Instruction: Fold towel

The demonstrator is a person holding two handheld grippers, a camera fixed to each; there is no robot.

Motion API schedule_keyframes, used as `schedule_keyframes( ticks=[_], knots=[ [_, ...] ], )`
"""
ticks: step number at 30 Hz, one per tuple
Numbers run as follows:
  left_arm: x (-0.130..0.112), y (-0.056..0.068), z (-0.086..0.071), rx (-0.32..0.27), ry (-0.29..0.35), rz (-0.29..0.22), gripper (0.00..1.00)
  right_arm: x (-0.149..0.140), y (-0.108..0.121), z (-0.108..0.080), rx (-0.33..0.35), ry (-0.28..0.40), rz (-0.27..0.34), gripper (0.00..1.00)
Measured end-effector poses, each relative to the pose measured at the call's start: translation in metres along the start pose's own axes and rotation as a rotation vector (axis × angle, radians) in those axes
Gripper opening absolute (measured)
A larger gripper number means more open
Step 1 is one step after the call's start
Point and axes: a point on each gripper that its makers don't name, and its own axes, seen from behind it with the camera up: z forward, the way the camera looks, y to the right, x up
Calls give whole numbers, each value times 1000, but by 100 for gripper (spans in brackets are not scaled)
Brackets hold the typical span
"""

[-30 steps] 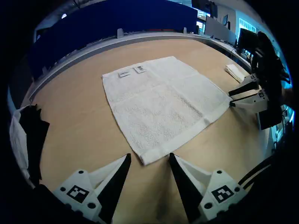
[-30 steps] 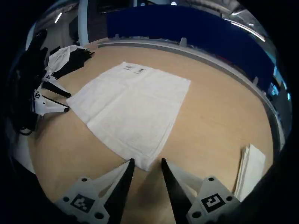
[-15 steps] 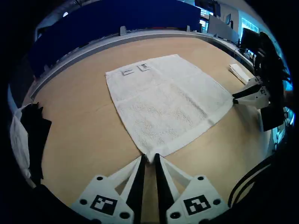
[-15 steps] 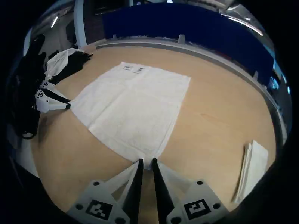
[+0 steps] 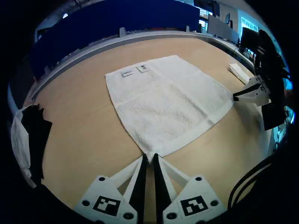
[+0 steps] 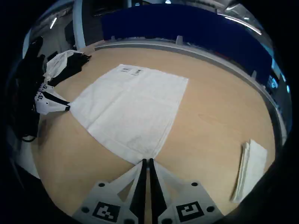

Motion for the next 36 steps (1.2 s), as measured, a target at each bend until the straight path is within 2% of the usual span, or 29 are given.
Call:
schedule_keyframes(
  ticks=[8,16,23,32,36],
  knots=[
    [7,-1,-5,-7,8,-25,13,7,-2,-6,14,13,-5,4],
    [11,5,-22,-24,1,-49,13,19,-5,-27,26,29,-9,4],
    [2,18,-40,-48,-25,-65,13,16,-13,-50,40,23,11,4],
    [-14,41,-72,-93,-66,-86,13,-4,-30,-83,61,-8,39,4],
    [-18,47,-82,-105,-73,-85,13,-10,-35,-94,68,-21,47,4]
  ],
)
